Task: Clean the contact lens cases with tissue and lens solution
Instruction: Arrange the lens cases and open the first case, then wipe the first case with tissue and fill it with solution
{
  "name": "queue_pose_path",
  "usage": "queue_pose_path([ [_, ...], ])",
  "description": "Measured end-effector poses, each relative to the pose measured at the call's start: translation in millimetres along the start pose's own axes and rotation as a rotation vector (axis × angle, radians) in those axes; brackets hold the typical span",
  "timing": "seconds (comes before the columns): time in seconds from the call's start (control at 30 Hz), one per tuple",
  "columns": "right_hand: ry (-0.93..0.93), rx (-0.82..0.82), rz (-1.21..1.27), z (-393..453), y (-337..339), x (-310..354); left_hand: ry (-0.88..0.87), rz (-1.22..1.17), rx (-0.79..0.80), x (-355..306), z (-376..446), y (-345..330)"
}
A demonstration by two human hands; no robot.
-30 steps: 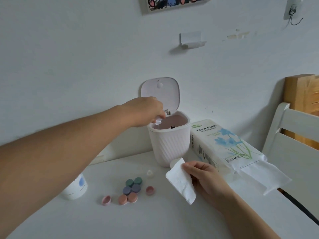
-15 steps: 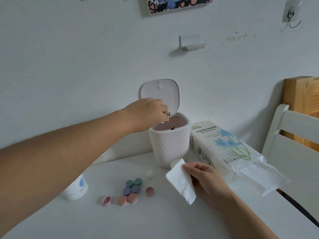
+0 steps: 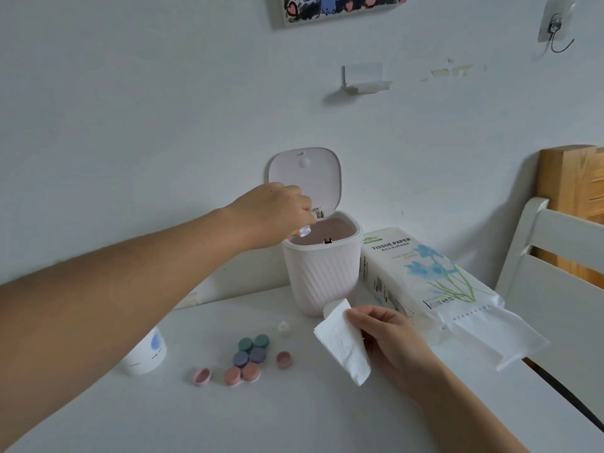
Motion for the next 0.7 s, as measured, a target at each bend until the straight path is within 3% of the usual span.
queue_pose_path([
  [0.17, -0.009, -0.004, -0.009, 1, 1, -2, 0.044, -0.167, -0.149, 5, -8, 12],
  [0.43, -0.002, 0.006, -0.003, 1, -1, -1, 0.429, -0.750, -0.574, 22, -79, 4],
  [0.57, 0.006, 0.006, 0.002, 0, -4, 0, 0.571, -1.061, -0.660, -4, -131, -20],
  [0.7, 0.020, 0.012, -0.011, -4, -6, 5, 0.714, -1.359, -0.649, -32, -181, -54],
])
Point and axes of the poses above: each hand's wrist, its own z-axis towards the middle knuckle, its own y-axis out of the back of the hand, x = y × z, the point moved 7 cm from there along z, towards the middle knuckle, and after that the axes turned 15 degrees about -z, right-handed, at the moved point
